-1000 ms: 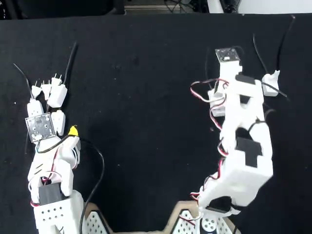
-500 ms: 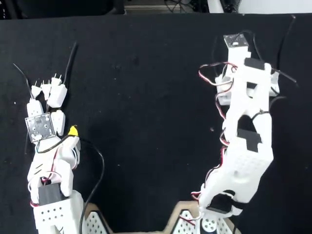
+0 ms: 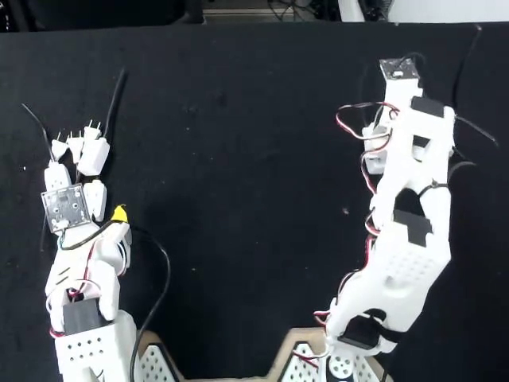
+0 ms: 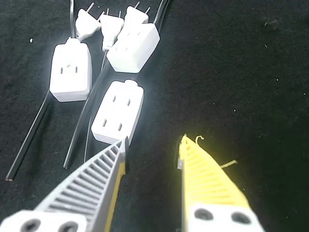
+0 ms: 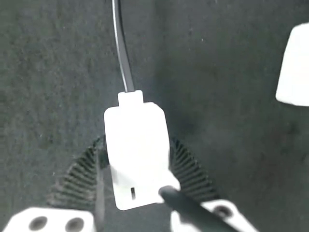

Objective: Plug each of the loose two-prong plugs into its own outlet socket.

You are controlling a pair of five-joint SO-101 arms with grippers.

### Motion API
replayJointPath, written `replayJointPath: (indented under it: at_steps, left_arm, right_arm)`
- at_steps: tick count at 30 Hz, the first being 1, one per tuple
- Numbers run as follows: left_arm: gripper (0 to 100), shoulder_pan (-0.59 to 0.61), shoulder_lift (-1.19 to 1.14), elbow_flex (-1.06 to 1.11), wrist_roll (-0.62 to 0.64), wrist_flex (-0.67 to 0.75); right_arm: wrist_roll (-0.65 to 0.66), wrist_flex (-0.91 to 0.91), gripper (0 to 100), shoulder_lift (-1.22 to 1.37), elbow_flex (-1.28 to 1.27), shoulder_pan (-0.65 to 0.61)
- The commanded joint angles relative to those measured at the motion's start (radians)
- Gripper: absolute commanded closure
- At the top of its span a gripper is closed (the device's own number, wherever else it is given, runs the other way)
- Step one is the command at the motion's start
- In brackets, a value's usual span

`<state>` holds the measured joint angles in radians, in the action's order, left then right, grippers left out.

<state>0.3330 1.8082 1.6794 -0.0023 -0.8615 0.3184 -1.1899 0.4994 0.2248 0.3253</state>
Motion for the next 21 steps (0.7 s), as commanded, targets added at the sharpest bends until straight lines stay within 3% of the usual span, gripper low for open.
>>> replayJointPath:
  at_steps: [1,9,21]
  left_arm:
    - [82,0.007,0.005,0.021,0.008,0.005]
    - [82,0.002,0.005,0.021,0.008,0.005]
    - [82,0.002,0.005,0.021,0.008,0.005]
  right_arm:
    - [-0.011,0.066,98.8,0.004,0.061,0.014]
    - [-0.011,0.233,98.8,0.062,0.067,0.041]
    - [-0.005,0.245,98.8,0.202,0.242,0.135]
